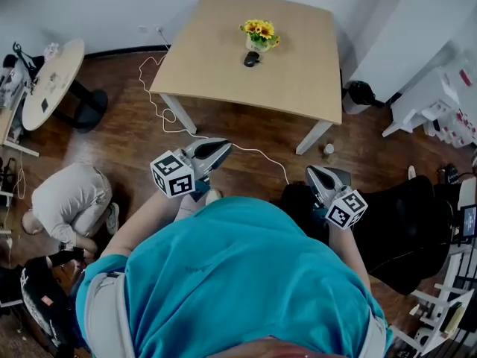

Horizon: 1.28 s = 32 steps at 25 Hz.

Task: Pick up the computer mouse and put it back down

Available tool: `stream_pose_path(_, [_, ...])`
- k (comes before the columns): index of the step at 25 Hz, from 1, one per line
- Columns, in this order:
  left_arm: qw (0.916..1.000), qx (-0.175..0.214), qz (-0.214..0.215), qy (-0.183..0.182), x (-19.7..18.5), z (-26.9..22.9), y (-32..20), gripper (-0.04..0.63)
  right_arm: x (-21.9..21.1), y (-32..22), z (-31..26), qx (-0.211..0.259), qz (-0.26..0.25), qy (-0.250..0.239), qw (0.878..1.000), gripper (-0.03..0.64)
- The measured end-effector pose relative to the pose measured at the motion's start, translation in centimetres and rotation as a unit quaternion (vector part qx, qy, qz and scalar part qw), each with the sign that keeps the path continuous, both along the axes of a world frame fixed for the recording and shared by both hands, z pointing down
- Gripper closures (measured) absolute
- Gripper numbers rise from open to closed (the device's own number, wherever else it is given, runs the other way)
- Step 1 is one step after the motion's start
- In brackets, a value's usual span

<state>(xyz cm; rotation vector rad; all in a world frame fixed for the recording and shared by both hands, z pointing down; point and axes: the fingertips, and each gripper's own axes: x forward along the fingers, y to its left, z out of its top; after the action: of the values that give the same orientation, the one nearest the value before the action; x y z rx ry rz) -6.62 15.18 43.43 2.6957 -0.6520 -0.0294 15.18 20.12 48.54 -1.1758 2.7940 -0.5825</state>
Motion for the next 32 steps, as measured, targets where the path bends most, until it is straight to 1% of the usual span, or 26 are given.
stream_pose_path(4, [0.9995, 0.010, -0.028, 0.007, -3.0, -0.5, 2.7, 0.591, -2.0, 2.0, -0.5, 0.008, -0.017, -0.001, 1.000, 0.617])
stream_pose_path(9, [0.9989, 0.019, -0.042, 0.012, -8.4, -1.1, 4.5, 0.591, -6.7, 3.4, -1.8, 0.019, -0.025, 0.005, 0.999, 0.617])
stream_pose_path(13, [0.9992, 0.020, -0.030, 0.015, -12.9, -0.7, 6.2, 0.591, -11.2, 4.8, -2.0, 0.011, -0.004, 0.003, 1.000, 0.617])
stream_pose_path(16, [0.9994, 0.023, -0.021, 0.014, -17.2, -0.5, 7.3, 0.591, -15.3, 5.8, -1.9, 0.000, 0.018, -0.007, 1.000, 0.617])
stream_pose_path(19, [0.9995, 0.022, -0.023, 0.003, -20.4, 0.0, 7.6, 0.591, -18.2, 6.1, -2.0, -0.004, 0.029, -0.009, 1.000, 0.617])
stream_pose_path(21, [0.9995, 0.017, -0.024, -0.006, -21.0, 0.5, 7.7, 0.591, -18.8, 6.3, -2.7, 0.002, 0.031, -0.013, 0.999, 0.617])
stream_pose_path(24, [0.9992, 0.029, -0.025, -0.015, -19.8, 0.6, 8.0, 0.591, -17.9, 6.9, -3.6, 0.017, 0.026, -0.010, 0.999, 0.617])
stream_pose_path(28, [0.9986, 0.038, -0.036, -0.001, -17.3, -0.2, 8.6, 0.591, -16.0, 7.4, -3.6, 0.019, 0.015, 0.004, 1.000, 0.617])
stream_pose_path(32, [0.9987, 0.042, -0.029, 0.006, -15.5, -0.5, 8.9, 0.591, -14.6, 7.2, -4.1, 0.031, 0.018, 0.009, 0.999, 0.617])
